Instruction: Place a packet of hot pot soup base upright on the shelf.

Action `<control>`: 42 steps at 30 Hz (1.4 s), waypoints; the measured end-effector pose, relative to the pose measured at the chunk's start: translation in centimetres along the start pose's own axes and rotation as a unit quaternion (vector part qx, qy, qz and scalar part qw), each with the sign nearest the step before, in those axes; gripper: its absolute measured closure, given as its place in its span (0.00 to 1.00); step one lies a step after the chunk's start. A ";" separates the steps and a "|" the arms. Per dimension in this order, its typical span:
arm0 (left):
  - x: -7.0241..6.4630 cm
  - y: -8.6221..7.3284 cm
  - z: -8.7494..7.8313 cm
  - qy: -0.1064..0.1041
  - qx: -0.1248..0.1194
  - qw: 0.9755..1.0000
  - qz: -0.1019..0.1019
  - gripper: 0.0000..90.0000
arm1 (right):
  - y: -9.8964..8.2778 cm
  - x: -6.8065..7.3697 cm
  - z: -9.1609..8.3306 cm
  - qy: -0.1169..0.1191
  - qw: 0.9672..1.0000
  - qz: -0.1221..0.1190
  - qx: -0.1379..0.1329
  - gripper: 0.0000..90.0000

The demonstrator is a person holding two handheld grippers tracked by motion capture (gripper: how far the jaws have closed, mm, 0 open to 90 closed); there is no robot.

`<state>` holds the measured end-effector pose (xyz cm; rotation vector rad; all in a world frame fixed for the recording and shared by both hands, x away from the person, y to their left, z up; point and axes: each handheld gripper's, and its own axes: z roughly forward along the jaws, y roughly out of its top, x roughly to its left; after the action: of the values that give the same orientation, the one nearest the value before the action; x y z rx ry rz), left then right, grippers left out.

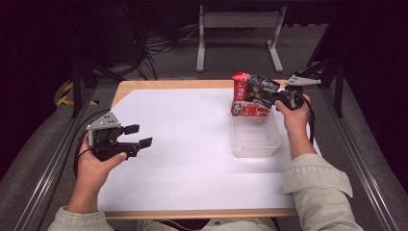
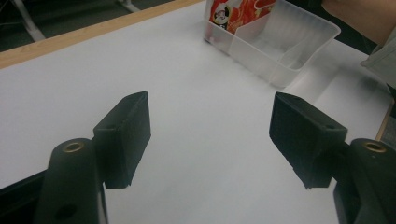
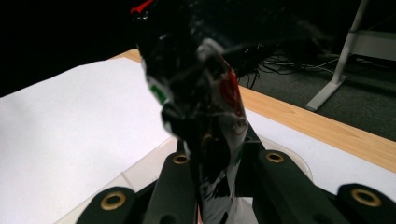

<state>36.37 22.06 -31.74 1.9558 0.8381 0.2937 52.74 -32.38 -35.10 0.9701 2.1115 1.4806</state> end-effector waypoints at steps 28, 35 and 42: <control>-0.2 -3.8 0.2 0.016 0.007 1.000 0.011 0.33 | 1.6 3.8 -7.7 -0.046 0.997 -0.034 0.055 0.36; 0.1 -4.6 0.3 0.014 0.006 1.000 0.012 0.33 | 0.5 4.8 -10.4 -0.027 0.998 -0.033 0.047 0.35; -0.1 -5.2 1.0 0.002 0.015 1.000 0.014 0.32 | -0.6 6.3 -12.8 -0.015 0.998 -0.047 0.037 0.35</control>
<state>34.58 22.96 -36.62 1.9968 0.8231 0.3029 39.90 -36.40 -30.48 0.9001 2.1727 1.3419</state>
